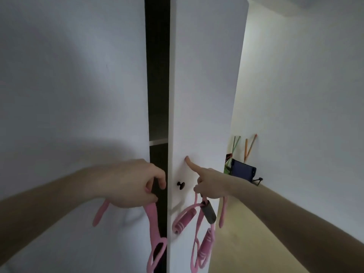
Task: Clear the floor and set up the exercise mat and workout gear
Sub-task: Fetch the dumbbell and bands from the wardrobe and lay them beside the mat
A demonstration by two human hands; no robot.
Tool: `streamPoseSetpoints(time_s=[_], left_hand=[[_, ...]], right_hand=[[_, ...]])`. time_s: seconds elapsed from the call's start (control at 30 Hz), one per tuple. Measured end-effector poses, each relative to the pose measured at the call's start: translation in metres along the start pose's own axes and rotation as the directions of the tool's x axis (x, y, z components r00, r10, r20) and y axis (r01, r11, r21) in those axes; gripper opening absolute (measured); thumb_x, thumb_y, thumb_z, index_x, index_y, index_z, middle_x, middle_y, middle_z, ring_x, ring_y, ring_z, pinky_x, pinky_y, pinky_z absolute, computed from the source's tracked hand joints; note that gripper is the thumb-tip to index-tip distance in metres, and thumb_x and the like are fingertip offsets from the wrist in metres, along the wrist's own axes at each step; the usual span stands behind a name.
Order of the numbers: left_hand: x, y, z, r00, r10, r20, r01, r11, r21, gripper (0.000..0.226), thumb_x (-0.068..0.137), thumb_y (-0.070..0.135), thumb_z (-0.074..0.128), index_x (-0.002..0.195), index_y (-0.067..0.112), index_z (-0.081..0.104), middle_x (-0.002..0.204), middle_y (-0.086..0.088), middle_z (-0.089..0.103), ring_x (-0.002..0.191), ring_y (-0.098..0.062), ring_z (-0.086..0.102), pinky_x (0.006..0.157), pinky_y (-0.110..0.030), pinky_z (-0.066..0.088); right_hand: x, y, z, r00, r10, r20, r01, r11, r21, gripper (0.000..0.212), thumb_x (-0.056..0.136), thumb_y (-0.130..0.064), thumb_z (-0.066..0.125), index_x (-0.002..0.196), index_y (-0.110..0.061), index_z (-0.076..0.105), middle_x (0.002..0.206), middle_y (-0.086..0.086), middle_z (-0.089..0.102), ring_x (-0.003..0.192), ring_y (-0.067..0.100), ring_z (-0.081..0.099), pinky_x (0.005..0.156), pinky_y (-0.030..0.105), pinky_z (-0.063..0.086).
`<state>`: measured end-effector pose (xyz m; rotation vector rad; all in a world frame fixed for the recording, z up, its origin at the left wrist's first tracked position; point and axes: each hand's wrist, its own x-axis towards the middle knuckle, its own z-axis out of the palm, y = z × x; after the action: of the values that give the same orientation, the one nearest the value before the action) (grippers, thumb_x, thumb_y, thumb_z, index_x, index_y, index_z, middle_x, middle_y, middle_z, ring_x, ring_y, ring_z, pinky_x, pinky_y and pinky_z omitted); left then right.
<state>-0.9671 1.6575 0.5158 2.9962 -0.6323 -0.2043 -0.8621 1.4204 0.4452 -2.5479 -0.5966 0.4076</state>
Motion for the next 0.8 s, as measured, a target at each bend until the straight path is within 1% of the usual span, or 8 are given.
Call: streamPoseSetpoints(time_s=[0.07,0.13,0.2,0.27,0.4,0.57,0.7,0.8], left_hand=[[-0.006,-0.011,0.001,0.999,-0.044,0.001,0.044,0.999,-0.007,0.028,0.094,0.040,0.063,0.121,0.044,0.059,0.087,0.014,0.068,0.082,-0.005,0.065,0.070,-0.022,0.052],[-0.011,-0.021,0.002,0.997,-0.082,0.001,0.082,0.997,-0.007,0.028,0.093,0.040,0.064,0.121,0.044,0.059,0.089,0.016,0.066,0.085,-0.006,0.064,0.073,-0.023,0.053],[-0.012,-0.028,0.001,0.994,-0.107,0.000,0.107,0.994,0.003,0.028,0.093,0.041,0.064,0.120,0.043,0.060,0.092,0.017,0.065,0.087,-0.006,0.063,0.079,-0.025,0.054],[-0.013,-0.033,0.001,0.992,-0.129,0.018,0.129,0.992,0.001,0.027,0.093,0.041,0.065,0.120,0.042,0.059,0.094,0.016,0.066,0.089,-0.006,0.063,0.079,-0.024,0.053],[-0.011,-0.044,0.000,0.986,-0.165,0.022,0.165,0.986,0.007,0.029,0.091,0.041,0.065,0.119,0.041,0.061,0.092,0.018,0.066,0.092,-0.006,0.063,0.084,-0.030,0.055],[-0.007,-0.053,-0.001,0.979,-0.200,0.031,0.200,0.980,0.017,0.030,0.088,0.044,0.065,0.117,0.041,0.061,0.091,0.018,0.065,0.094,-0.005,0.062,0.086,-0.032,0.055],[-0.004,-0.054,-0.001,0.975,-0.222,0.027,0.221,0.975,0.022,0.028,0.088,0.042,0.065,0.116,0.041,0.061,0.093,0.018,0.065,0.094,-0.004,0.061,0.086,-0.030,0.054],[0.000,-0.054,0.001,0.972,-0.235,0.028,0.235,0.972,0.014,0.028,0.088,0.042,0.066,0.115,0.040,0.062,0.093,0.017,0.064,0.096,-0.005,0.061,0.085,-0.028,0.053]], right_hand=[[0.010,-0.002,0.003,1.000,0.003,0.013,-0.003,1.000,0.000,0.103,0.097,-0.011,0.053,0.152,-0.055,-0.022,0.080,0.011,0.059,0.066,0.020,0.051,0.065,0.032,0.049],[0.018,-0.002,0.005,1.000,0.001,0.016,-0.001,1.000,0.009,0.104,0.097,-0.011,0.053,0.151,-0.056,-0.024,0.077,0.010,0.057,0.067,0.022,0.051,0.065,0.032,0.049],[0.022,-0.004,0.005,1.000,-0.001,0.008,0.001,1.000,0.002,0.105,0.096,-0.010,0.053,0.151,-0.057,-0.023,0.072,0.007,0.054,0.065,0.020,0.050,0.064,0.030,0.049],[0.028,-0.007,0.005,1.000,0.002,0.005,-0.002,1.000,-0.001,0.105,0.096,-0.009,0.053,0.151,-0.058,-0.022,0.069,0.003,0.057,0.061,0.017,0.052,0.060,0.025,0.049],[0.039,-0.014,0.006,1.000,-0.005,0.009,0.005,1.000,0.000,0.105,0.095,-0.007,0.051,0.152,-0.056,-0.021,0.067,0.002,0.058,0.058,0.015,0.053,0.058,0.024,0.049],[0.055,-0.023,0.008,1.000,0.005,0.010,-0.005,1.000,-0.011,0.105,0.094,-0.006,0.049,0.150,-0.057,-0.023,0.075,0.006,0.062,0.058,0.015,0.057,0.058,0.024,0.049],[0.065,-0.029,0.006,1.000,0.006,0.012,-0.006,0.999,-0.053,0.104,0.093,-0.008,0.049,0.152,-0.055,-0.024,0.073,0.003,0.059,0.059,0.015,0.054,0.056,0.023,0.045],[0.075,-0.031,0.006,1.000,0.008,0.011,-0.007,0.998,-0.055,0.105,0.092,-0.010,0.049,0.151,-0.056,-0.025,0.078,0.005,0.064,0.065,0.019,0.057,0.063,0.026,0.049]])
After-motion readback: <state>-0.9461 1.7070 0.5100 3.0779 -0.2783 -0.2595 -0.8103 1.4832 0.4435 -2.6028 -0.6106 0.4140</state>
